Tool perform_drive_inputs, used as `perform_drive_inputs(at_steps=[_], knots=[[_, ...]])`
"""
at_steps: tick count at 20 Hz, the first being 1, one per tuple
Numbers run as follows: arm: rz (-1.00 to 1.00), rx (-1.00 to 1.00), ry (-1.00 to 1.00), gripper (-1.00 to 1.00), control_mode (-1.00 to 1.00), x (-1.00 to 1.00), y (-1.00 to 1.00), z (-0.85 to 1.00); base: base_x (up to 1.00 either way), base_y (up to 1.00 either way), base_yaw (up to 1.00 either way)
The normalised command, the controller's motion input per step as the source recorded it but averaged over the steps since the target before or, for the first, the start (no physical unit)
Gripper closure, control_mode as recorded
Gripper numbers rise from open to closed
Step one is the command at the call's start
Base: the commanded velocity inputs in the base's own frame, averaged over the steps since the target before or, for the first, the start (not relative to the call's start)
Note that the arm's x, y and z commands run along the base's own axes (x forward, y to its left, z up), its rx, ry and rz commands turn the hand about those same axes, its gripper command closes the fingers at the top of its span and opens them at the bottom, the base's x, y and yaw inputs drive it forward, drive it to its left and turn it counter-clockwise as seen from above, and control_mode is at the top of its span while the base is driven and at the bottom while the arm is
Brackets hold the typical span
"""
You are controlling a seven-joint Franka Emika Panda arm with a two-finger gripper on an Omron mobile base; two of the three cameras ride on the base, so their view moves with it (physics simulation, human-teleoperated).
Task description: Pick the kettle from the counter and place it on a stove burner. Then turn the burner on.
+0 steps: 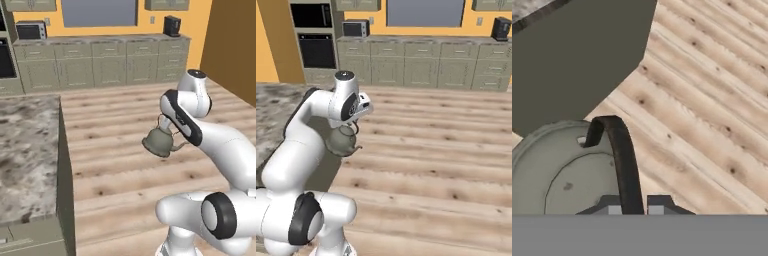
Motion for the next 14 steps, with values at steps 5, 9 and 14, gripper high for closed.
perform_drive_inputs(at_steps=[5,9,14], knots=[[0.00,0.00,0.00,1.00,1.00,0.00,0.00,0.00,1.00,-0.11,0.06],[0.00,0.00,0.00,1.00,1.00,0.00,0.00,0.00,1.00,0.00,0.08],[0.00,0.00,0.00,1.00,1.00,0.00,0.00,0.00,1.00,-0.11,0.03]])
